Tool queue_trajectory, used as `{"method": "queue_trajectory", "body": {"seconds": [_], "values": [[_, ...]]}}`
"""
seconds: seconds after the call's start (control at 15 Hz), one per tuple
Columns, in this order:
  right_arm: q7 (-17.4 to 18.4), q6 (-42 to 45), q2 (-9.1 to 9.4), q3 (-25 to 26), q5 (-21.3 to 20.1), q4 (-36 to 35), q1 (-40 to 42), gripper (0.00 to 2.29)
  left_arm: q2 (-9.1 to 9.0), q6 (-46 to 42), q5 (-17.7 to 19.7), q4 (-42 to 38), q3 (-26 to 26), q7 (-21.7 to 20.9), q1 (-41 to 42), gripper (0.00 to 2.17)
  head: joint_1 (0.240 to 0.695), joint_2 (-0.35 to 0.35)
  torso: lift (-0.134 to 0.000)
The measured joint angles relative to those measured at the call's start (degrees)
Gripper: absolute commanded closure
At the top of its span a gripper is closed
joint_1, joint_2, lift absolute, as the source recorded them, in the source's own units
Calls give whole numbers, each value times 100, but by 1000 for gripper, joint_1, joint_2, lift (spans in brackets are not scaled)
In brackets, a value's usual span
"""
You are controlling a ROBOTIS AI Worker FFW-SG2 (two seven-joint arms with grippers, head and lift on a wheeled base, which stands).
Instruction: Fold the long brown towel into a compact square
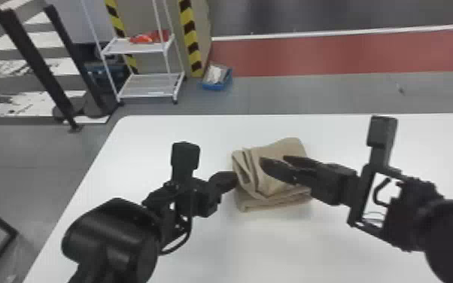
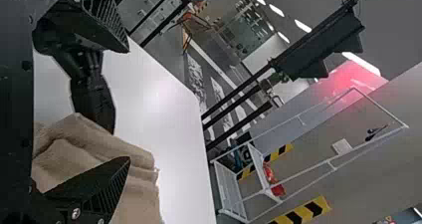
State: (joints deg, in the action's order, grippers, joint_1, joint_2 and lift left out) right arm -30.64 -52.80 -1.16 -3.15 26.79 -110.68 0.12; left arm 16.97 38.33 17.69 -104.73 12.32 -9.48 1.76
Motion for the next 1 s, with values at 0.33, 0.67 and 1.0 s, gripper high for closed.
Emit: {"method": "queue_trajectory", "body": {"seconds": [0.33,0.67,1.0], "values": [[-456,-891,-324,947,9,-1067,845,1291,43,-60,109,-425,-541,5,262,535,695,100,-124],[-621,-982,-532,895,-704,-744,874,1663,161,-549,511,-437,-1489,51,366,90,695,160,-124],[-619,-428,-505,614,-1146,220,422,1663,272,-773,836,-239,-1880,-2,421,218,695,200,-124]]}}
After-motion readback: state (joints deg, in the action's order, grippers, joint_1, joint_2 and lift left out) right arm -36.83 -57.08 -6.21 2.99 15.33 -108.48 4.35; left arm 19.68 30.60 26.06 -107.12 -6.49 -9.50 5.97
